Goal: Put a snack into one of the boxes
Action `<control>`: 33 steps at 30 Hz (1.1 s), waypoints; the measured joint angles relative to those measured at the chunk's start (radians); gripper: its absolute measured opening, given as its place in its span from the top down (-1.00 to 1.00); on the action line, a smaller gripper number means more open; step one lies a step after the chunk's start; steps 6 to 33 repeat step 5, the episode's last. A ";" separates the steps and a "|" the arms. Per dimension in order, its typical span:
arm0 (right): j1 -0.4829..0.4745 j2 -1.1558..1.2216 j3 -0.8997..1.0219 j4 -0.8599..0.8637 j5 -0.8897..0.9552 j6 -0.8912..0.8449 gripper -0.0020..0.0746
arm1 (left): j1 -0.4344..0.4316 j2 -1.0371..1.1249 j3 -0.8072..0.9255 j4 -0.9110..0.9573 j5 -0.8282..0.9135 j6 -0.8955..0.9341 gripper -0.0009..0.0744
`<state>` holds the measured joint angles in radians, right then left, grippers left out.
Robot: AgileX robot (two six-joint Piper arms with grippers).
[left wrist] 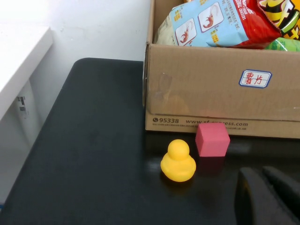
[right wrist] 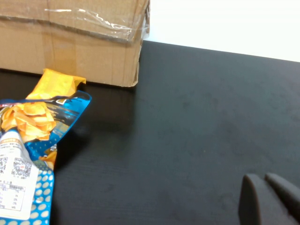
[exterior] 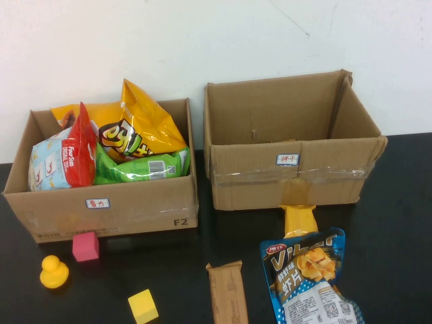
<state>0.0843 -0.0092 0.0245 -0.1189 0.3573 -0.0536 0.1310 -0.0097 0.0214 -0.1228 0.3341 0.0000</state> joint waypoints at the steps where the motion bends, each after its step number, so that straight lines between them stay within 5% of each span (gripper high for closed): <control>1: 0.000 0.000 0.000 0.000 0.000 0.000 0.95 | 0.000 0.000 0.000 0.000 0.000 0.000 0.98; 33: 0.000 0.000 0.000 0.000 0.000 0.000 0.95 | 0.000 0.000 0.000 0.000 0.000 0.000 0.98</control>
